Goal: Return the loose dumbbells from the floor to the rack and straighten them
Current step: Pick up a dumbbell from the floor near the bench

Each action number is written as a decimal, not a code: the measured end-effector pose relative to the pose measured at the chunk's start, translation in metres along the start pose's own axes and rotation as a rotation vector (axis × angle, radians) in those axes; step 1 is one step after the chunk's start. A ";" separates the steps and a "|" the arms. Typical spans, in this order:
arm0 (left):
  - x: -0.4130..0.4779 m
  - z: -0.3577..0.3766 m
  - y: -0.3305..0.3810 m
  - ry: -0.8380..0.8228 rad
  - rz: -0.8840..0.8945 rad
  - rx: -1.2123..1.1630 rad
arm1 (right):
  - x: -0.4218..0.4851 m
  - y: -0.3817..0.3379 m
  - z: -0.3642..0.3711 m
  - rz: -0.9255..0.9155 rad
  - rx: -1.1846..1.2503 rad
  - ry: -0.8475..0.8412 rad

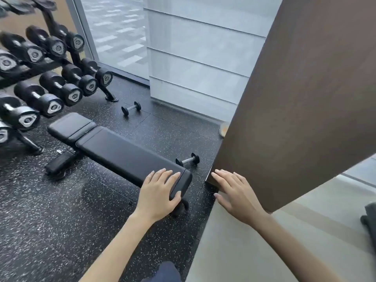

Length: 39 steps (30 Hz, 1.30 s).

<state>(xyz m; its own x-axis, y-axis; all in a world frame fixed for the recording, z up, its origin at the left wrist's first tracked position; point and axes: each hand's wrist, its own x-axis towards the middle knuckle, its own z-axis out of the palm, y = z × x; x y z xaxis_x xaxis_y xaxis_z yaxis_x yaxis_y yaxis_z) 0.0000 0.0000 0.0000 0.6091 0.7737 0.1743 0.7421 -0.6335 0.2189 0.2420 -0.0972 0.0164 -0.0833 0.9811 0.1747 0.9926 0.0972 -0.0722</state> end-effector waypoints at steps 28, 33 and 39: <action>0.258 0.066 -0.061 -0.017 -0.147 -0.011 | 0.266 0.169 0.048 -0.078 0.061 -0.090; 0.286 0.080 -0.067 -0.009 -0.196 0.003 | 0.310 0.193 0.066 -0.143 0.071 -0.144; 0.333 0.089 -0.066 0.014 -0.306 0.000 | 0.363 0.226 0.076 -0.255 0.087 -0.149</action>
<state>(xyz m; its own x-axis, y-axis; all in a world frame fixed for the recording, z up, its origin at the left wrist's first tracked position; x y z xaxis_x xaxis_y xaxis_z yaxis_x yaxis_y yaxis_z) 0.1787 0.2989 -0.0422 0.3532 0.9287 0.1132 0.8907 -0.3708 0.2630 0.4297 0.2936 -0.0116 -0.3476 0.9362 0.0526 0.9271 0.3516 -0.1299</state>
